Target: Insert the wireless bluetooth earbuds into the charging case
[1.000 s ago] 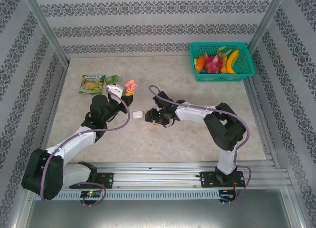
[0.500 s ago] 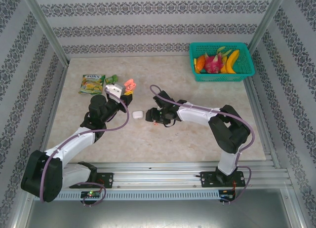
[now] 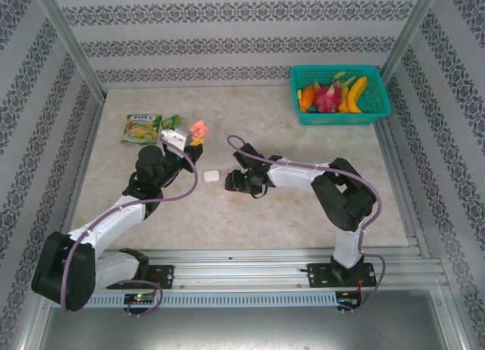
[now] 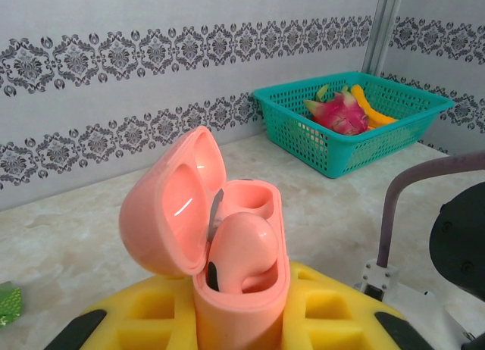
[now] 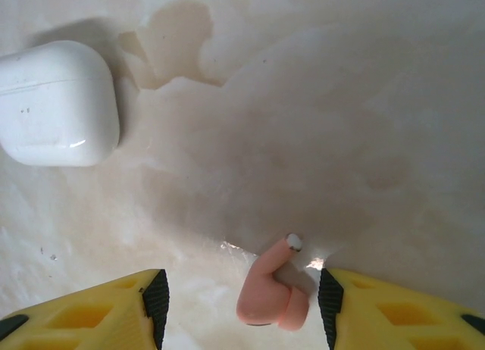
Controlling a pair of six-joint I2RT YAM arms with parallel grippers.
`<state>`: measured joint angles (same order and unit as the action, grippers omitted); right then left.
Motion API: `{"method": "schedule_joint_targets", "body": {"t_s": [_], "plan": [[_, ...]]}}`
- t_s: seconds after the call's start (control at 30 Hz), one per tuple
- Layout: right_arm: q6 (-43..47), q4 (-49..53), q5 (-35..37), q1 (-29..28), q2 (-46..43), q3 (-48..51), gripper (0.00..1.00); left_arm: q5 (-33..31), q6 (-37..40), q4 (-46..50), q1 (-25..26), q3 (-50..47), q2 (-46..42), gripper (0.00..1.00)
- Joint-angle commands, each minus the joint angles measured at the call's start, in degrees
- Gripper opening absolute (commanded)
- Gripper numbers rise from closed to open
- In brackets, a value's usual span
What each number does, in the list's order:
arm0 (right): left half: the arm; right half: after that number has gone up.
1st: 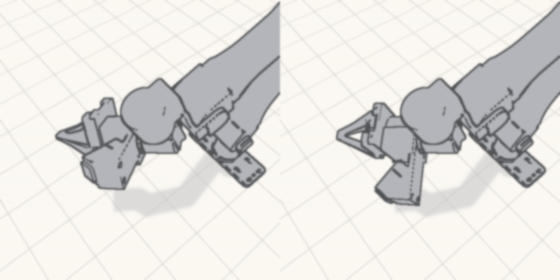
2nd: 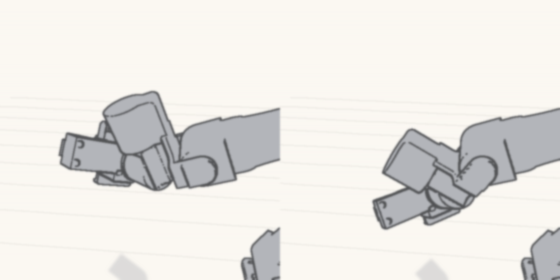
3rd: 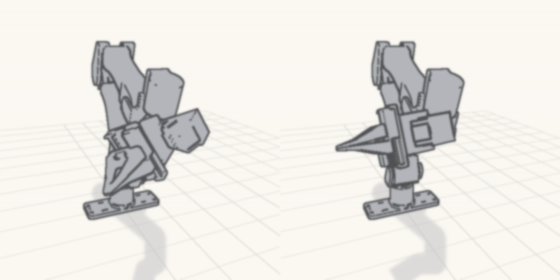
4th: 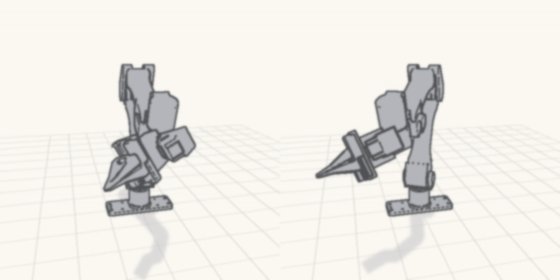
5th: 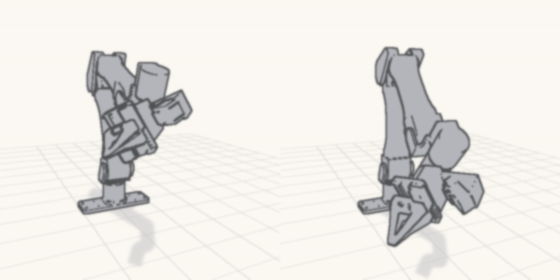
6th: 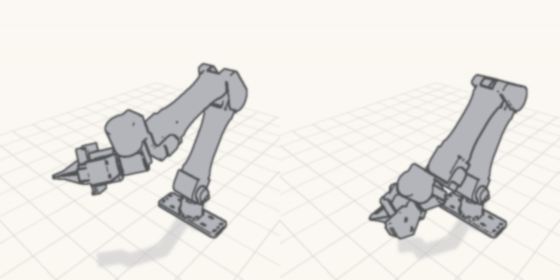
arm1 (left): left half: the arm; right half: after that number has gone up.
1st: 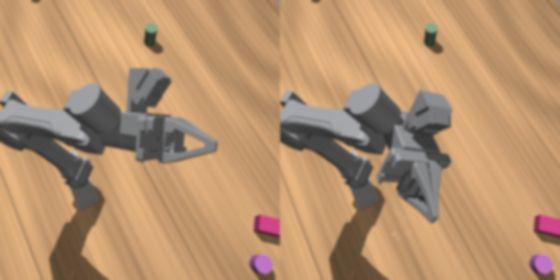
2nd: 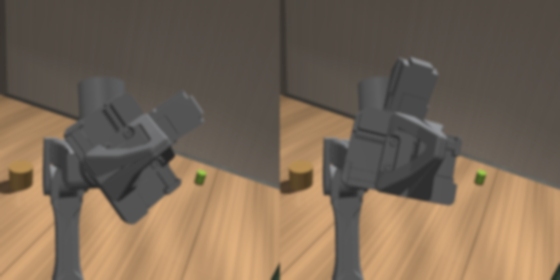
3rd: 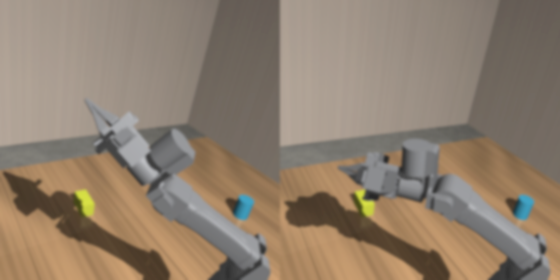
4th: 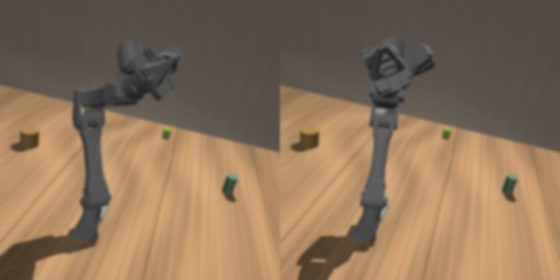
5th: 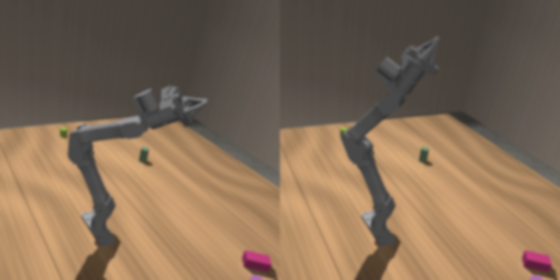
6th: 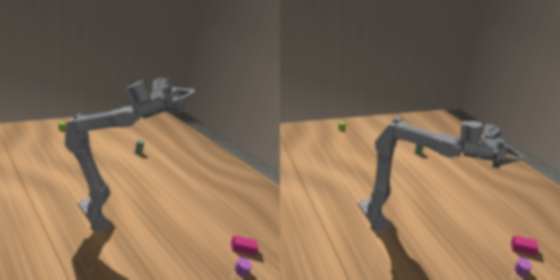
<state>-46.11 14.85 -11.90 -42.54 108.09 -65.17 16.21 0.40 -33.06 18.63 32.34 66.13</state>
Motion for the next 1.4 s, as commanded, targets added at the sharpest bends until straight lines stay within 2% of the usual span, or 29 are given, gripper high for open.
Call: {"method": "schedule_joint_targets", "body": {"t_s": [0.0,0.23,0.4,0.5,0.6,0.73,0.93,1.37], "plan": [[0.8,1.3,-2.8,-2.8,-0.2,-0.7,0.55,-0.3,0.0,-2.8,-0.9,-0.6,-1.3,0.00],[0.8,1.7,-6.8,-5.3,-4.2,-1.0,0.54,-0.3,0.1,-2.5,-1.8,-0.6,-2.0,0.00],[5.1,6.5,-2.2,-3.9,-8.4,-0.8,0.53,-0.2,-0.3,-2.3,-2.6,-0.5,-2.7,0.00],[12.7,9.8,0.5,-2.0,-8.7,-2.3,0.55,-0.1,-0.3,-1.9,-2.8,-0.3,-3.0,0.00],[24.4,12.5,1.7,-0.1,-6.7,-5.0,0.58,0.0,-0.4,-1.4,-2.9,-0.2,-3.3,0.00],[40.0,14.1,3.2,-0.4,-4.0,-7.5,0.60,0.1,-0.4,-0.8,-3.1,0.3,-3.5,0.00],[52.1,18.7,5.0,-2.6,1.3,-11.9,0.59,0.4,-0.5,-0.1,-3.0,1.2,-3.1,0.00],[57.5,21.7,5.5,-3.0,8.2,-16.7,0.55,0.6,-0.8,0.1,-3.1,1.5,-2.6,0.00]]}}
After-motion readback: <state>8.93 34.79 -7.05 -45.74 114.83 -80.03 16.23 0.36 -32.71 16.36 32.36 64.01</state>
